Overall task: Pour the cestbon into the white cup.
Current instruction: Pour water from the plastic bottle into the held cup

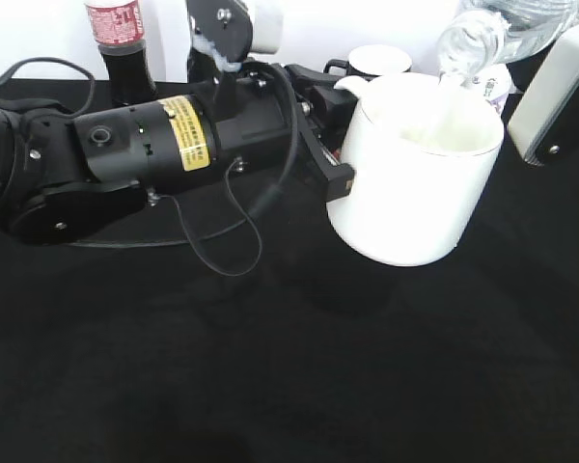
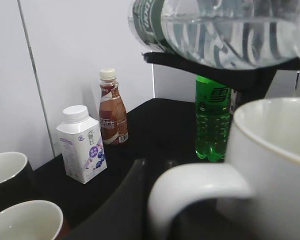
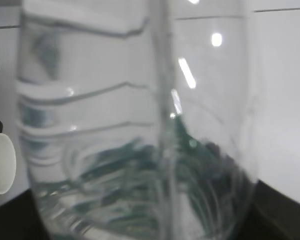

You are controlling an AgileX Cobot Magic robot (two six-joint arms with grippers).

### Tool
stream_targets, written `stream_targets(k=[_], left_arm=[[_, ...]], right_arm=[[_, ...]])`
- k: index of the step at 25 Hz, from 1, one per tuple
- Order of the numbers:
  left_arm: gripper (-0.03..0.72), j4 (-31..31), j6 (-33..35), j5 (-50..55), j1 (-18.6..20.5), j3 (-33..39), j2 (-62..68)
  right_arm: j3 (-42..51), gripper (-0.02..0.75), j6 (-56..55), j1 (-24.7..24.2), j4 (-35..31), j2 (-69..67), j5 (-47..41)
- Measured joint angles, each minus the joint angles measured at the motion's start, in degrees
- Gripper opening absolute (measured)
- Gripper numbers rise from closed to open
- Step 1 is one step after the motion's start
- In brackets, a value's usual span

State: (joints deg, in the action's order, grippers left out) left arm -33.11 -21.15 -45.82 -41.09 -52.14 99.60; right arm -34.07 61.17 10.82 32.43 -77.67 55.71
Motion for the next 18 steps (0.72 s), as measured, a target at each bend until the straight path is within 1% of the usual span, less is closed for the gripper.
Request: stream_targets(k=[4, 18], left_arm=[[0.063, 0.0, 0.0, 0.1, 0.0, 0.0, 0.0], [0.066, -0.2, 0.0, 0.3, 0.0, 0.0, 0.0]], right_arm=[[0.0, 0.482, 1.2, 0.0, -1.6, 0.0, -0.3], [0.0, 0.482, 3.9, 0.0, -1.8, 0.0, -0.4]])
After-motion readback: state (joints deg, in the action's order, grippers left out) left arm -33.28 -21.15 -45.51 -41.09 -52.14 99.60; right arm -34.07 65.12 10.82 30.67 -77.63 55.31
